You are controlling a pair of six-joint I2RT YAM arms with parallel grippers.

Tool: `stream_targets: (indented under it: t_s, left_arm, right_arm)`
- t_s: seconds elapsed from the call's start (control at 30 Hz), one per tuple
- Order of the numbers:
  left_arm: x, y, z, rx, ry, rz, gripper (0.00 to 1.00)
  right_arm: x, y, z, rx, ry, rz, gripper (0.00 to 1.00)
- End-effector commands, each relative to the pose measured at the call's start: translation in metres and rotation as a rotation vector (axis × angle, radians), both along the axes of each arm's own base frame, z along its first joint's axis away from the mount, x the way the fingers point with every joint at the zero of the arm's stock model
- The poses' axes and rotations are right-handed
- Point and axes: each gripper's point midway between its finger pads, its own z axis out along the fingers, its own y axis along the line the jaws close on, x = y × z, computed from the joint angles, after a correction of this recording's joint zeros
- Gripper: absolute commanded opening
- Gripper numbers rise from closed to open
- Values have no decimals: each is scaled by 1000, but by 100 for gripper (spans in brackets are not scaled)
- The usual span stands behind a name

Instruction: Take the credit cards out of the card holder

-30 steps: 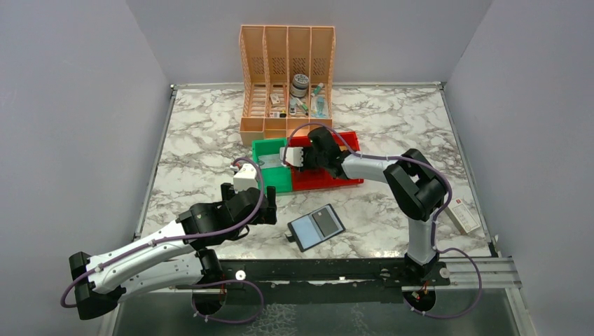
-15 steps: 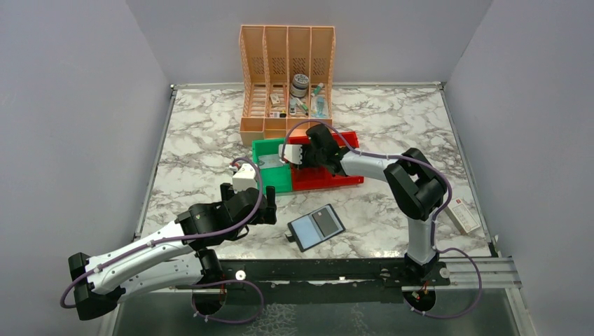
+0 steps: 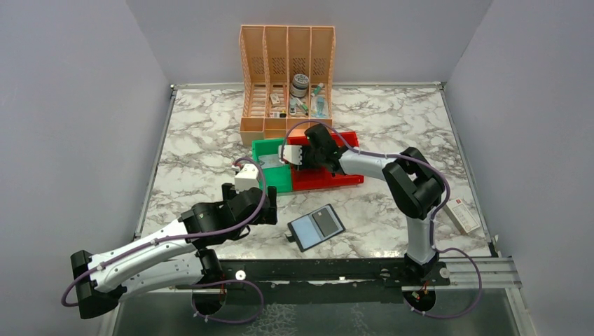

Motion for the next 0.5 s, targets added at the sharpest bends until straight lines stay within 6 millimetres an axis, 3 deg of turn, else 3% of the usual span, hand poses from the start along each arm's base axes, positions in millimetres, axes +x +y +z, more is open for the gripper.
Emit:
stream_targets:
  t_s: [0.0, 0.07, 0.17, 0.3, 0.37, 0.47]
  left_arm:
    - [2, 1, -2, 11, -10, 2, 99]
    - [3, -1, -1, 0, -21, -2, 99]
    - [6, -4, 3, -56, -41, 23, 99]
    - [6, -30, 16, -228, -51, -2, 99]
    - [3, -46, 17, -301, -41, -44, 99]
    - [-4, -71, 14, -380, -9, -130, 99]
  right_arm:
    - [8, 12, 29, 90, -40, -25, 36]
    - [9, 16, 53, 176, -64, -54, 37]
    - [2, 17, 105, 362, -99, -113, 40]
    - [-20, -6, 155, 717, -2, -374, 41]
    - [-43, -20, 156, 875, 135, -499, 41]
    - [-79, -43, 130, 975, 374, -720, 39]
